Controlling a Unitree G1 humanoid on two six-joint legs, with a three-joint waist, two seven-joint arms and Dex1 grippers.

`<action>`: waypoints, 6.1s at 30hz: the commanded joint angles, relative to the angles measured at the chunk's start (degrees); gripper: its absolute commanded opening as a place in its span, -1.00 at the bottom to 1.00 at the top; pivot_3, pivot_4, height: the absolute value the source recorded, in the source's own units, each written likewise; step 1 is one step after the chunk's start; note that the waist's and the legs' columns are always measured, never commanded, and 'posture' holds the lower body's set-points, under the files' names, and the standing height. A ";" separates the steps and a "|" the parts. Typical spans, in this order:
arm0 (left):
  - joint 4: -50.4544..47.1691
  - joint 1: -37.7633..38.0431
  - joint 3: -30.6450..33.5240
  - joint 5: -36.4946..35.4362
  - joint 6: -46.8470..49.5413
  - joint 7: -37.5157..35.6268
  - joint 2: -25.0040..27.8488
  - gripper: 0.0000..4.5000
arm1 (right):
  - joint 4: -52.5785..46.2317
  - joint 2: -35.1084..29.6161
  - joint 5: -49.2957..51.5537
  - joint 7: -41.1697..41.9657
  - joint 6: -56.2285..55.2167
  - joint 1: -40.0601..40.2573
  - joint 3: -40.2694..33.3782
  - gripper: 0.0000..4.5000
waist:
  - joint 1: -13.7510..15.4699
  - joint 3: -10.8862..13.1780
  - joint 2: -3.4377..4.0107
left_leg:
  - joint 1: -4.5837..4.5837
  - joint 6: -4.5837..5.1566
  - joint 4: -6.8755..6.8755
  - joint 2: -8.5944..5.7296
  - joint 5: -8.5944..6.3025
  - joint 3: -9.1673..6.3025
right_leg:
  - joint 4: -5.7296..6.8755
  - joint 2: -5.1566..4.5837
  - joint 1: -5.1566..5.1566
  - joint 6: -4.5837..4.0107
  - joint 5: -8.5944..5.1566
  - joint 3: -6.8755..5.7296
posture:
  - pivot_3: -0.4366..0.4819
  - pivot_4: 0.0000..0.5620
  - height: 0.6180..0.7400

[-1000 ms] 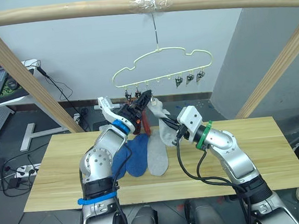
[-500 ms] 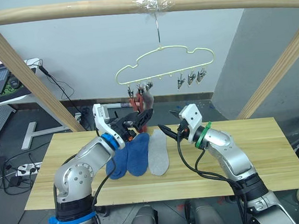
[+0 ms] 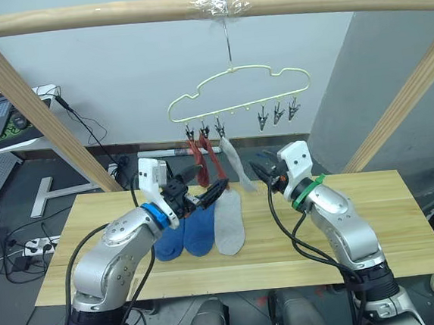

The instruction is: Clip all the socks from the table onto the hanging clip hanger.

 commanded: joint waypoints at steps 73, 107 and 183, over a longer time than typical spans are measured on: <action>-2.12 -10.09 1.52 2.44 -5.71 -5.76 -0.28 1.00 | 22.58 8.95 -0.21 -9.37 -6.33 -24.67 -6.66 -0.07 | -0.45 0.00 0.01 | 0.08 -0.16 -0.31 -0.03 0.18 -0.03 | 0.12 0.00 -0.10 -0.06 0.04 -0.02 | 0.06 -0.25 1.00; 1.57 -4.91 -5.57 14.01 -7.78 -4.44 3.42 1.00 | 21.32 7.57 0.04 -8.27 -5.50 -23.51 -6.83 -0.99 | -0.75 0.03 0.06 | 0.11 -0.13 -0.35 -0.03 0.17 0.00 | 0.11 0.01 -0.10 -0.06 0.04 0.02 | 0.04 -0.25 1.00; 37.24 -2.16 -21.72 42.26 -18.20 -3.36 -14.58 0.99 | 18.75 6.67 0.00 -9.31 -2.61 -21.50 -6.77 -1.00 | -1.66 0.03 0.06 | 0.12 0.06 -0.32 -0.08 0.09 -0.04 | 0.27 -0.06 -0.13 -0.05 0.04 -0.05 | -0.03 -0.22 1.00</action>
